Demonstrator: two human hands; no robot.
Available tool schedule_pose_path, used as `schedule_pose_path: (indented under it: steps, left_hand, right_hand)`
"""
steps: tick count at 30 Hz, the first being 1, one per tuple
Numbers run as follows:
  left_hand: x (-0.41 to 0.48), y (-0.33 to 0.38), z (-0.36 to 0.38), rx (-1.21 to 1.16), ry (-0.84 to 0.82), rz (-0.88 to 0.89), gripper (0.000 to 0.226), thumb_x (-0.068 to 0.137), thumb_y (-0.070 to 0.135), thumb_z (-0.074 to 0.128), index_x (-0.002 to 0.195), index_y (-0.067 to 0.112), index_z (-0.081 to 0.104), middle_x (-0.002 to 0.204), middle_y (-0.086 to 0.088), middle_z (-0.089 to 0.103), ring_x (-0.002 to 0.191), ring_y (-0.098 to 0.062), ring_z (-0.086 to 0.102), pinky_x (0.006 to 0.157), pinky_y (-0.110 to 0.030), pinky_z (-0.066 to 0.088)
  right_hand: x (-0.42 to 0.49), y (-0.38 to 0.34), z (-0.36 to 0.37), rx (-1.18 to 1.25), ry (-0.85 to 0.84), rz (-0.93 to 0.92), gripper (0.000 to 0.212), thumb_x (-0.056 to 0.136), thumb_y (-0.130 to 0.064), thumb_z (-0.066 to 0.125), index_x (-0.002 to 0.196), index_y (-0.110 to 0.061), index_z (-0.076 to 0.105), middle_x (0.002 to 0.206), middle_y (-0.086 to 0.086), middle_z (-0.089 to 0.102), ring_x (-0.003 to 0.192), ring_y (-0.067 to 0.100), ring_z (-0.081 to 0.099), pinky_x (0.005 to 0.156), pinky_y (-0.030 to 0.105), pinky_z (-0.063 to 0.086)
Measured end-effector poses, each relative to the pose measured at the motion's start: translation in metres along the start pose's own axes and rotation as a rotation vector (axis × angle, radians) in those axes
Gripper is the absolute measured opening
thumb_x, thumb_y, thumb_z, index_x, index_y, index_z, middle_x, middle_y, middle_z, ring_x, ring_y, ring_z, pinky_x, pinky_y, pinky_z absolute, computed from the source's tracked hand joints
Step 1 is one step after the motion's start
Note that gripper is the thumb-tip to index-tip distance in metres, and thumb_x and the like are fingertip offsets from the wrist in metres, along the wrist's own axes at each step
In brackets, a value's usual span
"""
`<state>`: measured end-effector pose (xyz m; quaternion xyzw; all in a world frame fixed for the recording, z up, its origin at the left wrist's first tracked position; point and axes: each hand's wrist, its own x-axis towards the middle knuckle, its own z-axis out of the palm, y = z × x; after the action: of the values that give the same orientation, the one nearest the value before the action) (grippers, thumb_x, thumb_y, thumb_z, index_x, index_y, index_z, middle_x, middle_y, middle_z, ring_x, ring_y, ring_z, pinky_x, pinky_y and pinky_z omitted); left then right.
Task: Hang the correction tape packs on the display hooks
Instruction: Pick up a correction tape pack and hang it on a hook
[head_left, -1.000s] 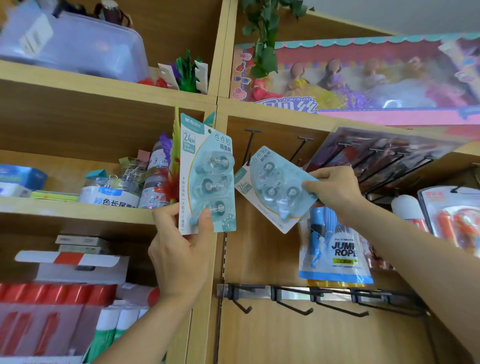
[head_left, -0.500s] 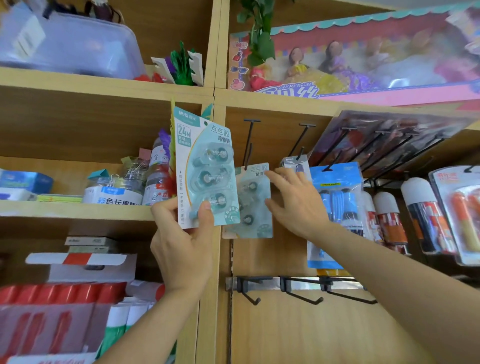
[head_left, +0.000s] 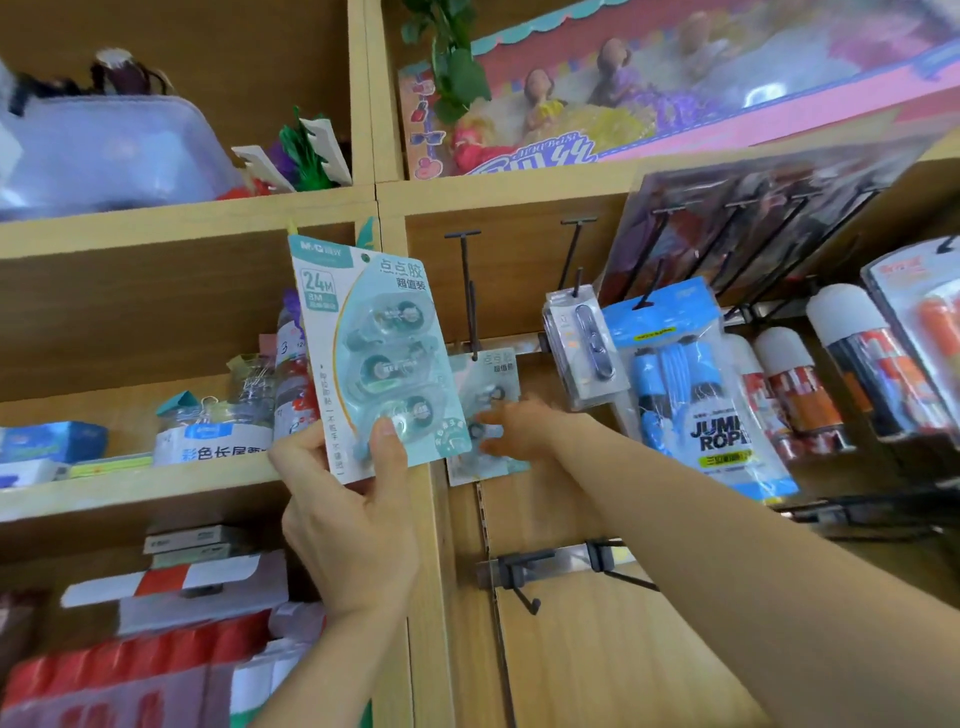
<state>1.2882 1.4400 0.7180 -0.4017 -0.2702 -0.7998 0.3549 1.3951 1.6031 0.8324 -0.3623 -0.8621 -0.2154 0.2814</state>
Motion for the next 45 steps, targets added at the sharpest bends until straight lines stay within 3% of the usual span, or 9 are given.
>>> schedule_pose_path:
  steps: [4,11,18,23,28,34,38,42,45]
  left_hand:
    - [-0.001,0.002,0.000,0.012,-0.015,-0.002,0.028,0.095,0.029,0.067,0.105,0.018,0.043,0.103,0.007,0.061,0.071,0.012,0.053,0.062,0.003,0.038]
    - [0.000,0.001,-0.001,0.016,-0.024,0.024,0.029,0.090,0.045,0.059,0.105,0.026,0.045,0.098,0.007,0.063,0.081,-0.008,0.055,0.062,-0.022,0.034]
    - [0.001,-0.006,0.002,0.050,-0.128,0.106,0.042,0.091,0.055,0.055,0.116,0.021,0.057,0.103,0.010,0.063,0.096,-0.016,0.059,0.081,-0.034,0.046]
    - [0.005,-0.012,0.004,0.287,-0.192,0.232,0.053,0.086,0.043,0.053,0.130,0.015,0.061,0.126,-0.002,0.065,0.117,-0.020,0.046,0.100,-0.027,0.027]
    - [0.004,-0.012,0.006,0.342,-0.233,0.285,0.052,0.083,0.038,0.048,0.125,0.016,0.069,0.136,-0.003,0.061,0.121,-0.025,0.047,0.106,-0.037,0.033]
    - [0.003,-0.013,0.006,0.396,-0.255,0.303,0.052,0.086,0.037,0.048,0.129,0.016,0.067,0.139,-0.003,0.059,0.123,-0.023,0.045,0.105,-0.039,0.039]
    - [0.002,-0.014,0.006,0.412,-0.250,0.299,0.050,0.085,0.032,0.055,0.131,0.016,0.066,0.140,-0.001,0.059,0.124,-0.021,0.045,0.103,-0.032,0.038]
    - [0.002,-0.014,0.006,0.421,-0.251,0.311,0.051,0.085,0.034,0.053,0.131,0.016,0.066,0.140,-0.001,0.059,0.124,-0.022,0.046,0.104,-0.038,0.042]
    - [0.002,-0.014,0.006,0.425,-0.252,0.307,0.051,0.085,0.034,0.052,0.132,0.016,0.066,0.141,-0.002,0.059,0.123,-0.023,0.046,0.104,-0.038,0.042]
  right_hand:
    - [-0.013,-0.009,-0.008,0.874,0.151,0.061,0.042,0.103,-0.040,0.047,0.133,-0.015,0.060,0.133,0.006,0.062,0.121,0.024,0.058,0.101,0.035,0.045]
    - [-0.063,-0.036,-0.046,1.565,0.121,-0.097,0.048,0.097,-0.056,0.050,0.116,-0.016,0.068,0.098,0.004,0.073,0.090,0.020,0.068,0.087,0.037,0.057]
    - [-0.085,-0.036,-0.055,1.650,0.287,-0.123,0.035,0.088,-0.016,0.073,0.121,-0.012,0.062,0.111,0.008,0.073,0.094,0.024,0.073,0.076,0.039,0.059]
    - [-0.097,-0.004,-0.068,1.593,0.570,-0.043,0.036,0.087,-0.013,0.074,0.121,-0.013,0.062,0.107,0.010,0.074,0.091,0.029,0.074,0.079,0.048,0.059]
    - [-0.099,0.018,-0.070,1.126,0.802,0.008,0.059,0.089,-0.024,0.073,0.141,-0.033,0.046,0.098,-0.002,0.066,0.086,0.012,0.070,0.062,0.024,0.057]
    - [-0.077,0.019,-0.052,0.819,0.824,0.014,0.061,0.092,-0.020,0.069,0.147,-0.029,0.044,0.131,-0.005,0.060,0.119,0.013,0.057,0.099,0.033,0.049]
    - [-0.068,0.009,-0.047,0.788,0.834,0.054,0.060,0.096,-0.023,0.064,0.150,-0.030,0.039,0.138,-0.005,0.054,0.124,0.012,0.052,0.090,0.015,0.039]
    - [-0.064,-0.001,-0.036,0.800,0.899,0.098,0.062,0.095,-0.026,0.062,0.152,-0.032,0.036,0.140,0.003,0.052,0.128,0.018,0.050,0.109,0.034,0.041]
    - [-0.065,-0.007,-0.027,0.794,0.897,0.099,0.063,0.097,-0.026,0.059,0.154,-0.028,0.032,0.143,0.007,0.049,0.132,0.018,0.044,0.107,0.020,0.030]
